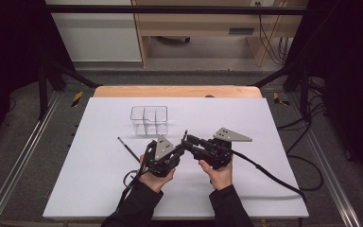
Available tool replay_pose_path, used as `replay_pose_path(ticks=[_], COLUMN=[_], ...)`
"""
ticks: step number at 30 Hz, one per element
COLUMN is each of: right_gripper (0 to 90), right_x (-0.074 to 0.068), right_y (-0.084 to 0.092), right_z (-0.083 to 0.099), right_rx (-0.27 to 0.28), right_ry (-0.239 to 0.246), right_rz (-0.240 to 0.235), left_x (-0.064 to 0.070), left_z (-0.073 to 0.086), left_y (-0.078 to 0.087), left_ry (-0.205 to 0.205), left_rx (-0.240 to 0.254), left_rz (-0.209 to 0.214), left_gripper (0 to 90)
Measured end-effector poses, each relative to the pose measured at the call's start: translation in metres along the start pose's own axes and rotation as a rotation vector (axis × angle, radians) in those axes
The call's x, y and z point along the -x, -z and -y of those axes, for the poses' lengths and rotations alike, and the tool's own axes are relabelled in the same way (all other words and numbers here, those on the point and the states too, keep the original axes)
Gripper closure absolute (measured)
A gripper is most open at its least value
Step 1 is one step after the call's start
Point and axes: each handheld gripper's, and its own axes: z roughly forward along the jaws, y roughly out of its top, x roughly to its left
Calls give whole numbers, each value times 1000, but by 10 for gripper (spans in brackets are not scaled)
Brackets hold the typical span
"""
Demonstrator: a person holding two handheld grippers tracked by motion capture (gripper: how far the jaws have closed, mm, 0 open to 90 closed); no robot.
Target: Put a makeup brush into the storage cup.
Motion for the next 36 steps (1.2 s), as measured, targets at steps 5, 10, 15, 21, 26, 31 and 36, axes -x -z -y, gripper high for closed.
replay_pose_path(ticks=[5,10,15,21,26,31,36], right_gripper=[476,356,247,162,124,108,106], right_x=[0,1,6,11,16,23,29], right_y=[7,12,17,23,29,35,42], right_z=[-5,-8,-8,-8,-6,-2,2], right_rx=[17,0,-22,-52,-69,-85,-105], right_ry=[38,81,102,127,125,129,132], right_rz=[26,69,118,171,195,227,249], left_x=[-5,-11,-19,-31,-40,-47,-55], left_z=[0,0,0,-1,-2,-6,-11], left_y=[5,12,19,27,34,40,46], left_ry=[2,5,13,21,28,26,27], left_rx=[6,15,23,32,38,45,52], left_rz=[-6,-13,-21,-42,-55,-71,-82], left_gripper=[826,825,825,825,825,825,826])
